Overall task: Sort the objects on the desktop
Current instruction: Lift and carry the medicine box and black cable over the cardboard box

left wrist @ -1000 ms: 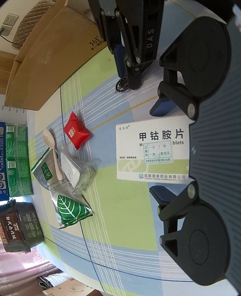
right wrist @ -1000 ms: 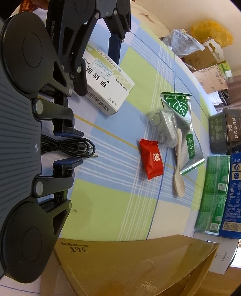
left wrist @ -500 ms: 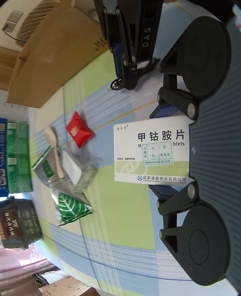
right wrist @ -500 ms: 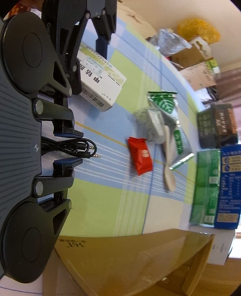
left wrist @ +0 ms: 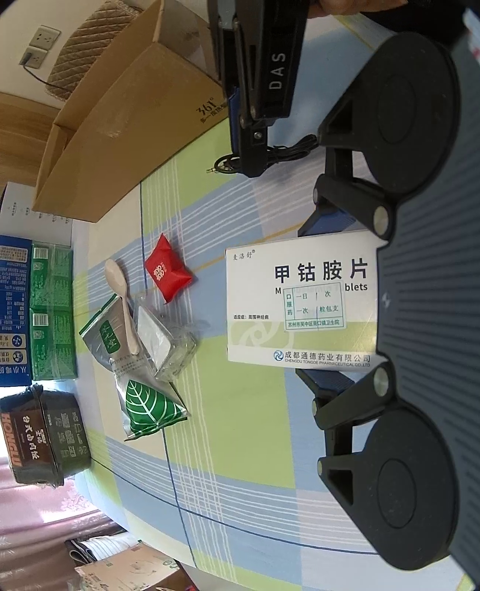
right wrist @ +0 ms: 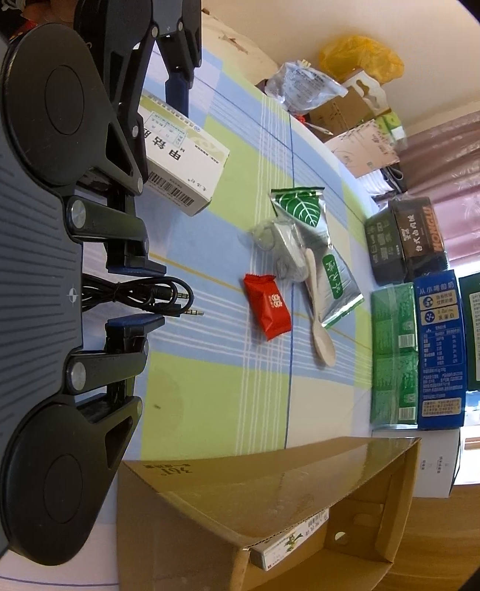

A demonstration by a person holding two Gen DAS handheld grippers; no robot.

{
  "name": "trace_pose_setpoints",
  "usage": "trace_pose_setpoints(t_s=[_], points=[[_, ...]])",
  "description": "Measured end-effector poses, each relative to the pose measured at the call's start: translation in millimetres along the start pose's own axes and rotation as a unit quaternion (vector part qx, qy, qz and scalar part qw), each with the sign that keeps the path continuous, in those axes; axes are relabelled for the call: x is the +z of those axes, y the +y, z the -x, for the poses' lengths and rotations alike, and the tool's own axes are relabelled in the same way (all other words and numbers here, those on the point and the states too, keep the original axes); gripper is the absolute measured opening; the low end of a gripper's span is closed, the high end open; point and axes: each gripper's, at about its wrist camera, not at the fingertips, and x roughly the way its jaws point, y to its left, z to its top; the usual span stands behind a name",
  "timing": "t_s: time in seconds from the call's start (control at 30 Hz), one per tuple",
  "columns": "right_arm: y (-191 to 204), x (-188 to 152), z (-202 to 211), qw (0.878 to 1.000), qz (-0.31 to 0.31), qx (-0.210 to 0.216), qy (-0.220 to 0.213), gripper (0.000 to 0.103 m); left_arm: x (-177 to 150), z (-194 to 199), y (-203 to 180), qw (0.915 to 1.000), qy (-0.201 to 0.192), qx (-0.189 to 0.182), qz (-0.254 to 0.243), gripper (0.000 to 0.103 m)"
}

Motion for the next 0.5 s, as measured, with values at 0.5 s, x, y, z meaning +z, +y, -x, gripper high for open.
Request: trace_pose_setpoints(t_s=[0.5], points=[[5.1, 35.3, 58.8, 0.998, 0.008, -0.001, -0.056, 0.018, 24.7, 38.2, -24.1, 0.9992, -0.038, 0.002, -0.012, 0.067]])
